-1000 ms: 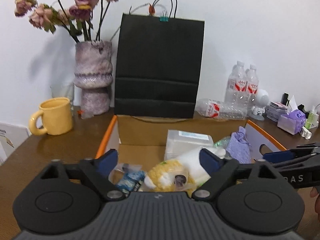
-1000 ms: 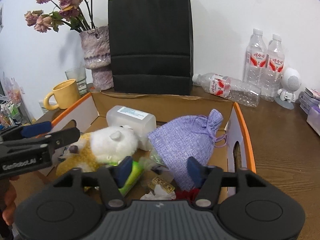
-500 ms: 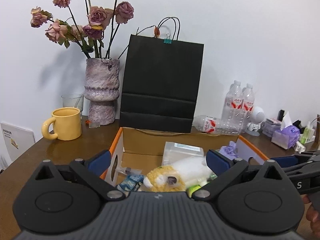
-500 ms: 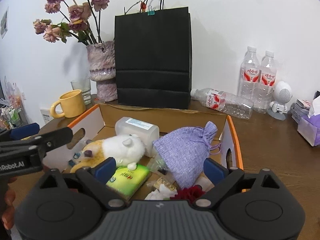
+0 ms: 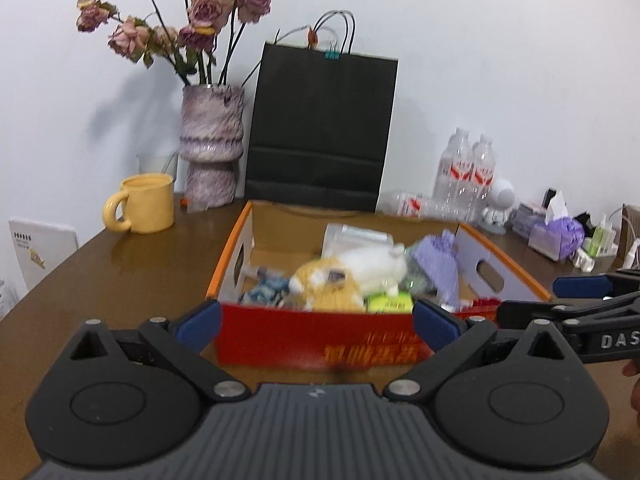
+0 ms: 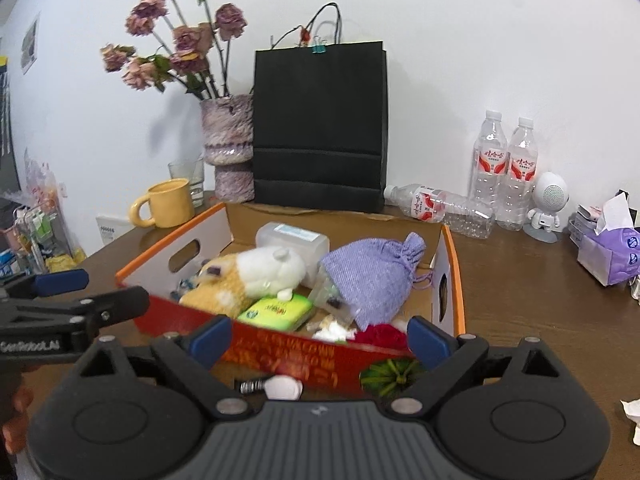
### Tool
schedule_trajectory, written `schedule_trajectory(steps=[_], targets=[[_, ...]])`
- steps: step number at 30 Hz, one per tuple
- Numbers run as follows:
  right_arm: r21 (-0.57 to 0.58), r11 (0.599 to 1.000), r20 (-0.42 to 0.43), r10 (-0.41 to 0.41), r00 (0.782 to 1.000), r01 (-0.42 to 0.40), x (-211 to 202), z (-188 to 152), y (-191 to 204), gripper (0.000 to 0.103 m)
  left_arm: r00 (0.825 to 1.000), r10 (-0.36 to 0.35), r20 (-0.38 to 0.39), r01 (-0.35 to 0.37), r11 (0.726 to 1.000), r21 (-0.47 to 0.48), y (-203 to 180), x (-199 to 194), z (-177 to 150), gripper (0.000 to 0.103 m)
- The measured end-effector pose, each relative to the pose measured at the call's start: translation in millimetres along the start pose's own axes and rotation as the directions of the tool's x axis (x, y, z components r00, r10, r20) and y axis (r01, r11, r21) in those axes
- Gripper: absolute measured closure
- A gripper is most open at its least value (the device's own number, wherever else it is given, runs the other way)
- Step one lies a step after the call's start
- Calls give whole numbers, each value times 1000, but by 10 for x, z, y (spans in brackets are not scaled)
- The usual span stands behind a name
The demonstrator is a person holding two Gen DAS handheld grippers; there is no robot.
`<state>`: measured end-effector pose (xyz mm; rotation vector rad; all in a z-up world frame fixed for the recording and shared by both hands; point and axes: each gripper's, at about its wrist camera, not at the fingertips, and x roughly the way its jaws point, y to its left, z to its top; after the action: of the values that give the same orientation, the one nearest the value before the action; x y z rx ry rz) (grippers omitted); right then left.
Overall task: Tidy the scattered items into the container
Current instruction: 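Move both tools back to the white puck and dark wrapped candy, then grasp the dark wrapped candy with the left tool while the right tool grasps the white puck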
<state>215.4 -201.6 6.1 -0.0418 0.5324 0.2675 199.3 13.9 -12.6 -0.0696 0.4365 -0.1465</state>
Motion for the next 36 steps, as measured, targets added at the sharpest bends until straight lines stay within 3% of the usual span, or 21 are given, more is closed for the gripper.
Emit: schedule_trajectory(steps=[8, 13, 16, 18, 21, 23, 27, 36], targets=[[-54, 998, -66, 32, 997, -36, -1, -294, 64, 17, 995, -19, -96, 23, 999, 38, -67, 100, -182, 0], [-99, 993, -123, 48, 991, -61, 201, -394, 143, 40, 991, -21, -131, 31, 997, 74, -148, 235, -253, 6], [-96, 993, -150, 55, 987, -70, 366, -402, 167, 52, 988, -27, -154, 37, 997, 64, -133, 309, -278, 21], [-83, 993, -155, 69, 985, -83, 450, -393, 184, 54, 985, -40, -170, 50, 997, 57, -106, 352, -295, 35], [-66, 995, -159, 65, 985, -77, 544, -380, 216, 57, 981, -66, -183, 77, 996, 55, -90, 396, -301, 47], [-47, 996, -167, 68, 984, -76, 604, -368, 223, 60, 980, -80, -183, 92, 994, 60, -102, 412, -304, 49], [-24, 996, -190, 77, 979, -84, 687, -386, 212, 79, 976, -105, -189, 121, 990, 74, -158, 451, -290, 49], [-4, 998, -166, 55, 985, -57, 518, -419, -17, 80, 958, -157, -240, 194, 971, 137, -520, 668, -302, 50]])
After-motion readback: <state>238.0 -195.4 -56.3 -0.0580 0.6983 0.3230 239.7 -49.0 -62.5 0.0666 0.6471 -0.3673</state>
